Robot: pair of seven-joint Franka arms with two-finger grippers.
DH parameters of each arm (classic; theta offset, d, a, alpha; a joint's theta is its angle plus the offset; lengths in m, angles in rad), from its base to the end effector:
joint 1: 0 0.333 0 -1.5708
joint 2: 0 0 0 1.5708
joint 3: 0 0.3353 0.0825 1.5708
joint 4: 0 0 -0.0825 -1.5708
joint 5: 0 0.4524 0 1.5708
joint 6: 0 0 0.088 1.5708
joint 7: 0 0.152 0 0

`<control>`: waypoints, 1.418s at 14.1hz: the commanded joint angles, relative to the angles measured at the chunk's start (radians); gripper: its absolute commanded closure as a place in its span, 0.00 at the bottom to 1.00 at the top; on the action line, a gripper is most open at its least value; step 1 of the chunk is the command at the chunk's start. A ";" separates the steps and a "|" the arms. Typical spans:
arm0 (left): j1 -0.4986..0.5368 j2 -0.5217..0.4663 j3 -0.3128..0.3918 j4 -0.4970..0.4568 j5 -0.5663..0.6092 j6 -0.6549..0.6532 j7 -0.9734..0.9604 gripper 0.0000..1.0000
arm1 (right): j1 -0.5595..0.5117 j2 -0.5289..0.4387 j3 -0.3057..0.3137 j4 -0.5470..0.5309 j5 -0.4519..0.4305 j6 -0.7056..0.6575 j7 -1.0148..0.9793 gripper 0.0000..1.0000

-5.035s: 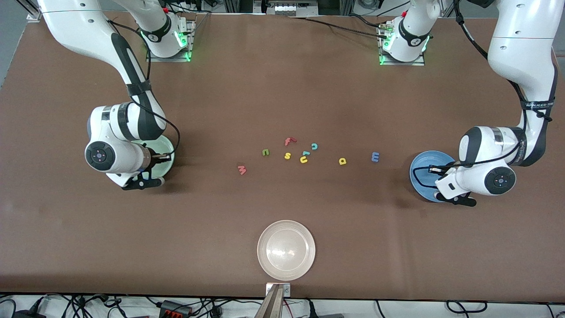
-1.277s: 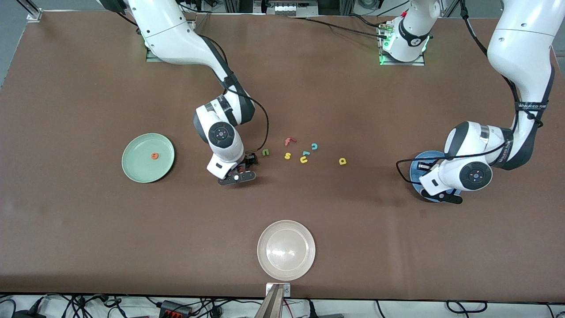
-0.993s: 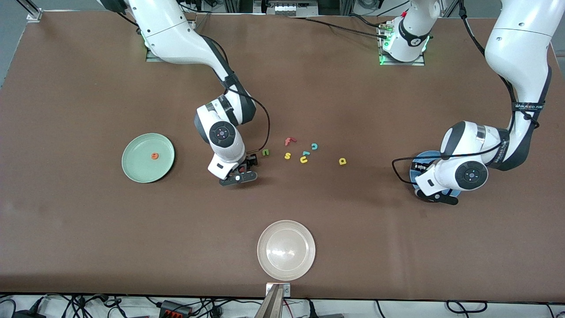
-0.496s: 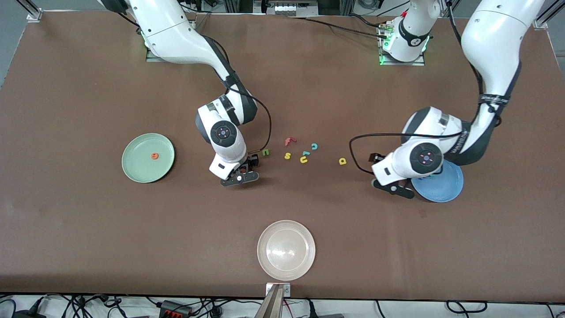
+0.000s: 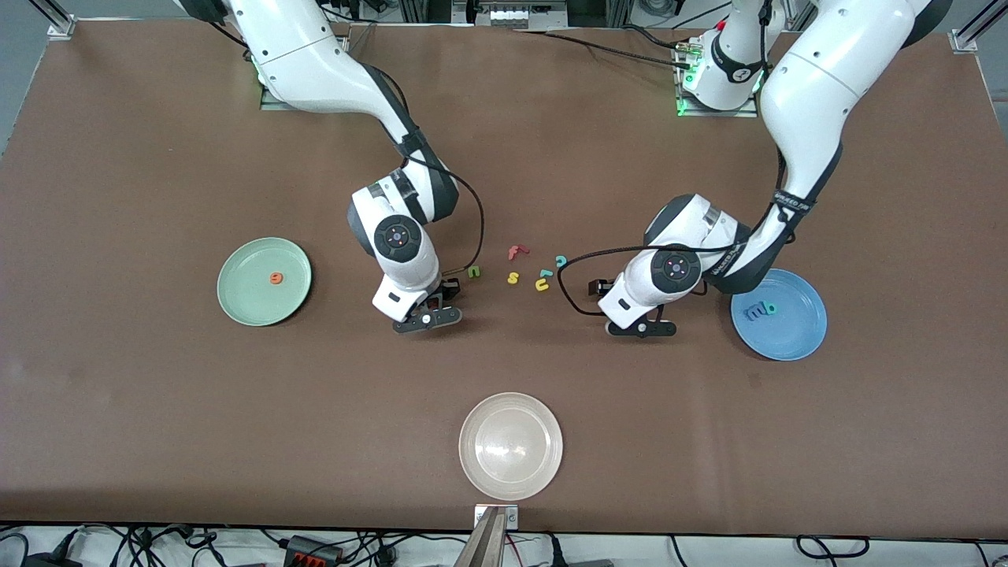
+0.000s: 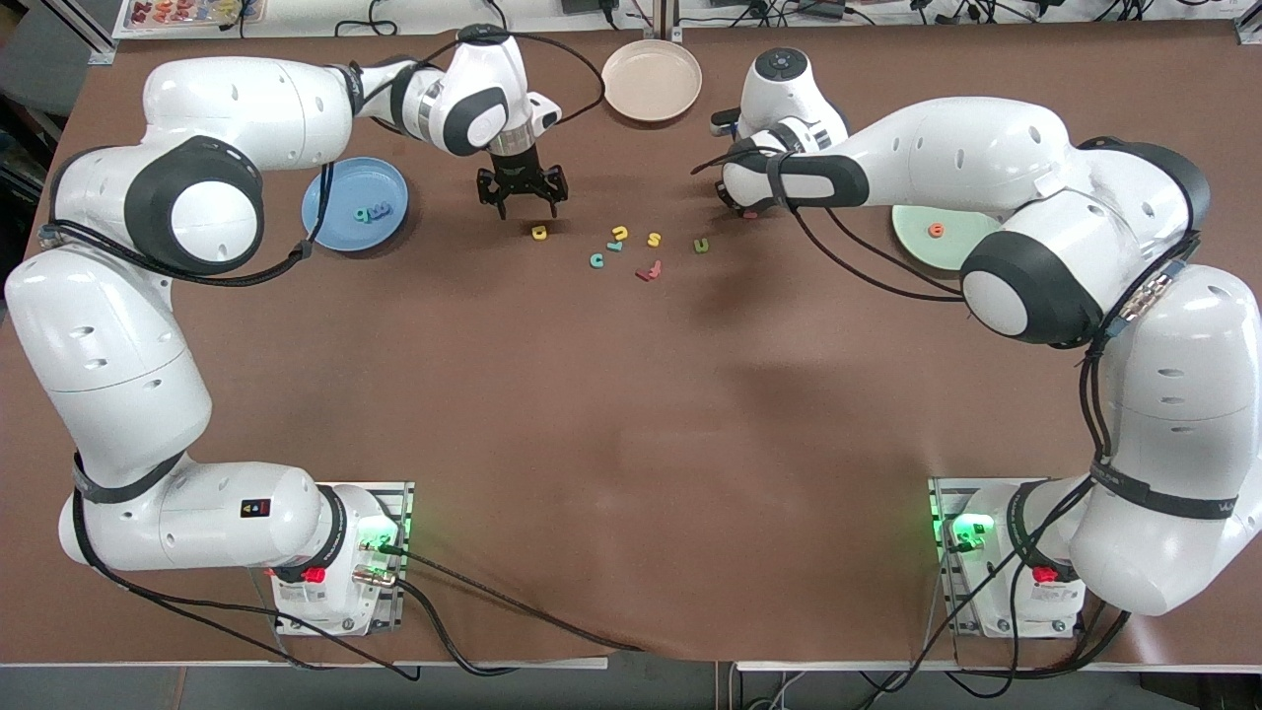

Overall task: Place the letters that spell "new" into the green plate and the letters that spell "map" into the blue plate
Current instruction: 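Place the pink 'w' on the green plate while the left places 'E' on blue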

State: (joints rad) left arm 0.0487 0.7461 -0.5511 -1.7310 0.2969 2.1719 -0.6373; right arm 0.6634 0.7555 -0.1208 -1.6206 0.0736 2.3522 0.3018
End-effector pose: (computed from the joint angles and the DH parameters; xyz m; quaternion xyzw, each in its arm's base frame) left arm 0.6226 -0.3111 0.1098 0.9933 0.0144 -0.1135 0.0144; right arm 0.6364 0.3937 0.1007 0.9938 0.1099 -0.0016 0.0178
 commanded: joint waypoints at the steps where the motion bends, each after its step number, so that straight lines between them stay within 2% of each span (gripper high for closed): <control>1: -0.006 0.016 0.002 -0.005 -0.007 0.016 -0.022 0.14 | -0.120 -0.085 -0.013 -0.015 -0.003 -0.158 -0.045 1.00; 3: -0.007 0.030 0.002 -0.007 -0.007 0.017 -0.024 0.36 | -0.207 -0.132 -0.037 -0.057 -0.008 -0.205 -0.114 1.00; 8: -0.021 0.035 0.000 -0.007 -0.007 0.017 -0.047 0.44 | -0.326 -0.350 -0.092 -0.325 -0.015 -0.203 -0.261 1.00; 9: -0.024 0.035 0.002 -0.007 -0.007 0.016 -0.056 0.50 | -0.346 -0.370 -0.094 -0.358 -0.014 -0.203 -0.286 1.00; 11: -0.021 0.033 0.000 -0.007 -0.007 0.011 -0.058 0.72 | -0.407 -0.372 -0.096 -0.380 -0.015 -0.200 -0.323 1.00; 14: -0.018 0.030 0.000 -0.007 -0.007 0.005 -0.056 0.88 | -0.439 -0.335 -0.094 -0.393 -0.017 -0.169 -0.346 1.00; 16: -0.009 0.016 0.000 0.002 -0.007 -0.013 -0.050 0.91 | -0.433 -0.303 -0.094 -0.400 -0.017 -0.136 -0.348 1.00; 20: 0.029 -0.054 0.020 0.091 0.010 -0.238 0.049 0.90 | -0.455 -0.243 -0.094 -0.400 -0.015 -0.048 -0.385 1.00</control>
State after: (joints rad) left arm 0.0534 0.7497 -0.5458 -1.6826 0.3007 2.0488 -0.6642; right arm 0.2288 0.5013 -0.2222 -2.0170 0.0678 2.2760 -0.0517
